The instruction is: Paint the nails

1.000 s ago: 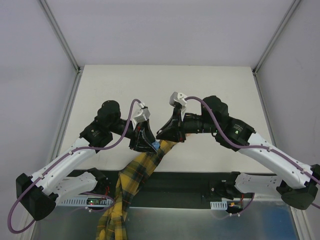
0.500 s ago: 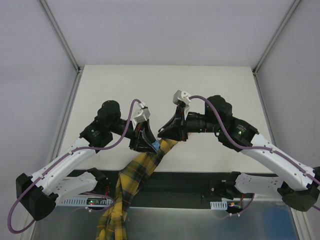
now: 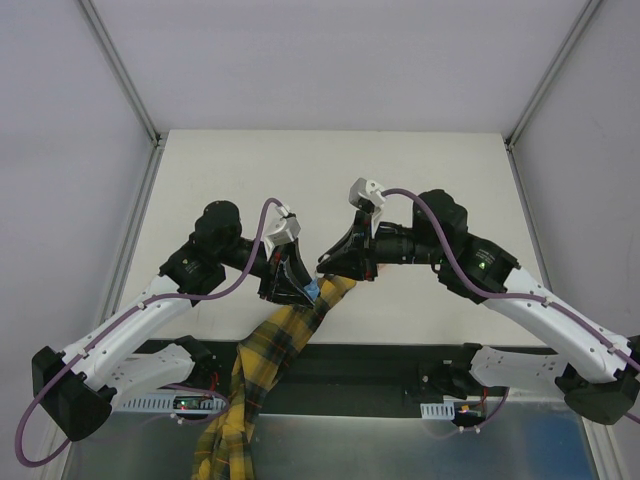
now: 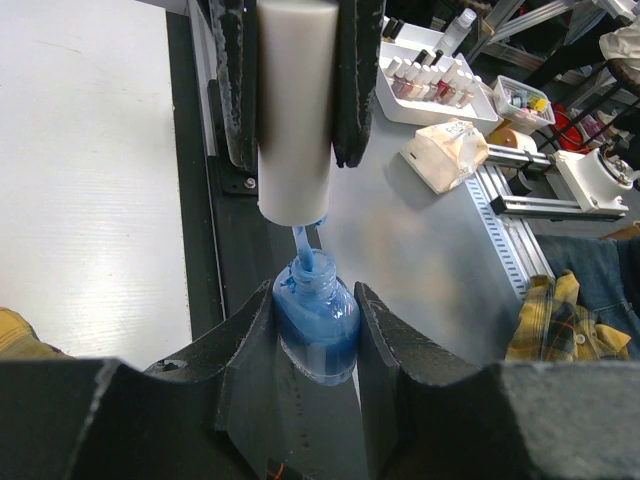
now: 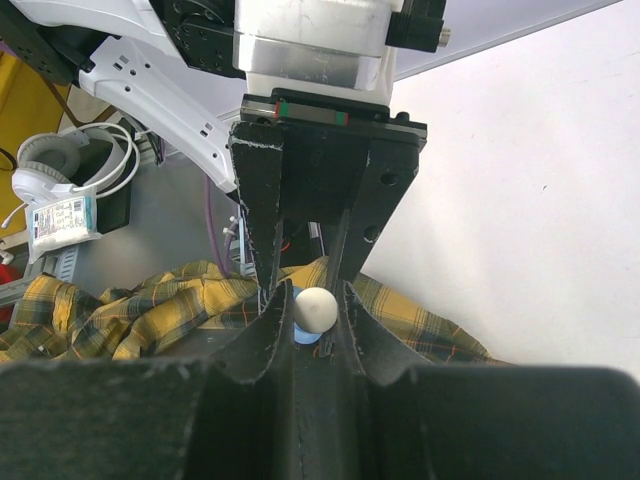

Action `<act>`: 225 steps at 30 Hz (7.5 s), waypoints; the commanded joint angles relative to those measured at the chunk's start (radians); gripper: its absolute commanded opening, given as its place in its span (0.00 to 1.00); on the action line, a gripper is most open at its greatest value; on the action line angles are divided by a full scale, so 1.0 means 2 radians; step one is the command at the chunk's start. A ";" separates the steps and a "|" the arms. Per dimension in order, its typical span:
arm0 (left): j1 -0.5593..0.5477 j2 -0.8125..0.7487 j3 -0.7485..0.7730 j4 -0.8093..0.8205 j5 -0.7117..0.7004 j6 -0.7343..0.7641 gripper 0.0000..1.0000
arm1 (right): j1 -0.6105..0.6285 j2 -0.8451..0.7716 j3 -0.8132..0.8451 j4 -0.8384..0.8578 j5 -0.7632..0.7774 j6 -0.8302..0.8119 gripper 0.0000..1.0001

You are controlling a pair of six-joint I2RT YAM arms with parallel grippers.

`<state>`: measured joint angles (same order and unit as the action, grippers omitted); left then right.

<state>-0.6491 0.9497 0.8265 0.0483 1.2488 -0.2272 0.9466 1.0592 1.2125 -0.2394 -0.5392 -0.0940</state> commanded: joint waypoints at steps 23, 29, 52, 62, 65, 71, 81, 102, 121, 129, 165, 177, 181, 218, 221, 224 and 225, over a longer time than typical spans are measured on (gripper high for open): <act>-0.008 -0.001 0.017 0.026 0.024 0.001 0.00 | -0.008 -0.019 -0.004 0.030 -0.016 0.009 0.00; -0.008 0.001 0.018 0.026 0.018 0.001 0.00 | -0.008 -0.030 -0.003 0.032 -0.022 0.014 0.00; -0.008 -0.021 0.014 -0.009 -0.115 0.044 0.00 | -0.045 -0.063 -0.031 0.002 0.118 0.045 0.01; -0.007 -0.034 0.009 -0.015 -0.226 0.057 0.00 | -0.161 -0.139 -0.159 -0.009 0.253 0.072 0.00; -0.007 -0.038 0.009 -0.015 -0.231 0.058 0.00 | -0.208 -0.148 -0.219 0.029 0.263 0.079 0.00; -0.007 -0.027 0.006 -0.014 -0.245 0.065 0.00 | -0.294 -0.122 -0.295 0.095 0.239 0.100 0.00; -0.008 0.044 0.046 0.012 -0.283 0.049 0.00 | -0.358 -0.057 -0.322 0.167 0.202 0.082 0.00; -0.011 0.130 0.086 0.079 -0.305 0.087 0.00 | -0.407 0.109 -0.323 0.302 0.095 0.057 0.00; -0.020 0.133 0.078 0.085 -0.300 0.079 0.00 | -0.407 0.132 -0.327 0.305 0.102 0.054 0.00; -0.020 0.130 0.078 0.088 -0.295 0.077 0.00 | -0.407 0.142 -0.324 0.307 0.101 0.055 0.00; -0.021 0.130 0.078 0.089 -0.292 0.075 0.00 | -0.407 0.175 -0.310 0.318 0.092 0.063 0.00; -0.021 0.131 0.078 0.089 -0.291 0.074 0.00 | -0.407 0.182 -0.307 0.326 0.095 0.068 0.01; -0.021 0.131 0.078 0.089 -0.291 0.074 0.00 | -0.407 0.184 -0.305 0.325 0.094 0.068 0.01; -0.021 0.135 0.076 0.089 -0.291 0.074 0.00 | -0.407 0.185 -0.298 0.308 0.124 0.067 0.00; -0.021 0.136 0.077 0.089 -0.291 0.074 0.00 | -0.407 0.186 -0.298 0.308 0.125 0.068 0.01; -0.021 0.136 0.078 0.089 -0.292 0.074 0.00 | -0.407 0.188 -0.296 0.308 0.126 0.068 0.00; -0.021 0.136 0.078 0.089 -0.292 0.074 0.00 | -0.407 0.189 -0.296 0.309 0.126 0.068 0.00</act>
<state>-0.6819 1.2366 0.9810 0.1761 0.6449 -0.0818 0.1360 1.4391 0.5797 0.3447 -0.2966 0.0441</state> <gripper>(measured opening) 0.306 0.166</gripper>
